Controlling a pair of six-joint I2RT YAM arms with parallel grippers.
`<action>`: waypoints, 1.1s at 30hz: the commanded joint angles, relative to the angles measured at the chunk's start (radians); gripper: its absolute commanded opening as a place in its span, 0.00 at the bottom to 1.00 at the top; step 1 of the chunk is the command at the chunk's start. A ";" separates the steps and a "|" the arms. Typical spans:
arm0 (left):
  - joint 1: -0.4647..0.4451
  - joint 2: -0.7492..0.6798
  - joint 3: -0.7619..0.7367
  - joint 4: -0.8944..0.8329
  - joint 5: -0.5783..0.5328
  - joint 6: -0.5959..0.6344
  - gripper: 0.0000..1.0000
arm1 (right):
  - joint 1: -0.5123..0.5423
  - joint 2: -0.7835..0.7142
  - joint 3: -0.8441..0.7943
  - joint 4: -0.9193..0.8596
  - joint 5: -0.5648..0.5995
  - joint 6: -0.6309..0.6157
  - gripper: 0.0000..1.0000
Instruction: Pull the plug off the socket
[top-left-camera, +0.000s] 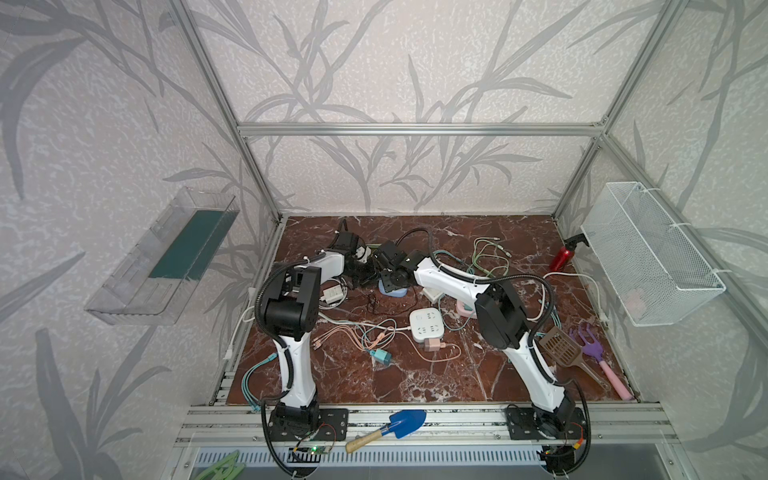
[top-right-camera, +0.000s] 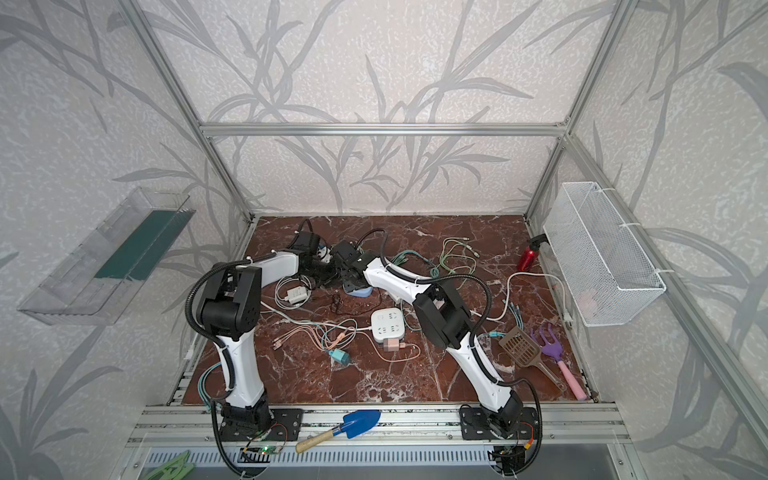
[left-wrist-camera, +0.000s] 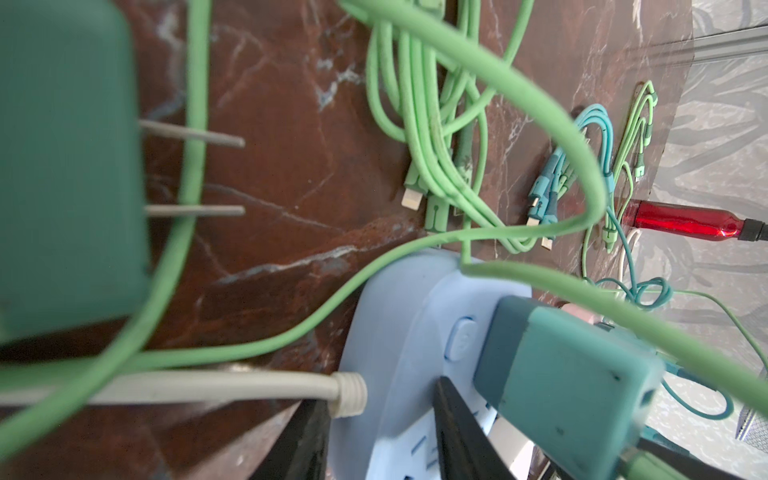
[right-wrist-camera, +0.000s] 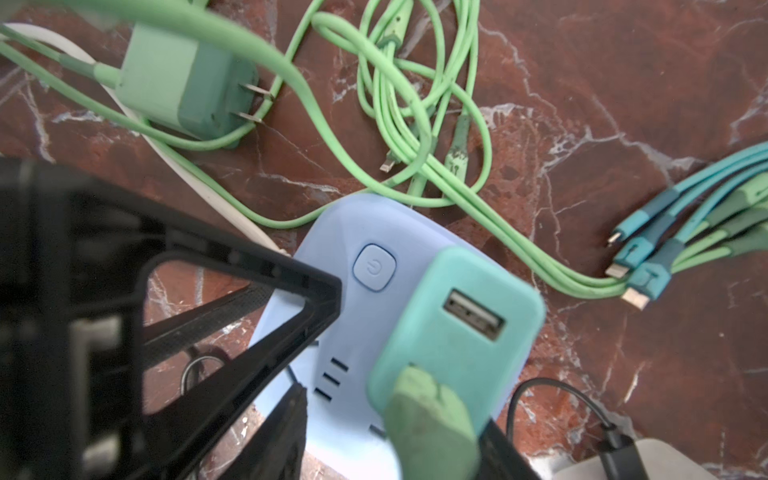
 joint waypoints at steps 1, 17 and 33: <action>-0.014 0.083 -0.035 -0.062 -0.182 0.032 0.41 | 0.020 0.024 0.037 0.006 -0.016 0.013 0.61; -0.024 0.071 -0.046 -0.045 -0.187 0.016 0.41 | 0.005 -0.013 0.047 -0.037 0.141 0.066 0.69; -0.027 -0.030 -0.130 0.025 -0.194 -0.029 0.42 | -0.033 -0.074 -0.029 0.020 0.062 0.054 0.69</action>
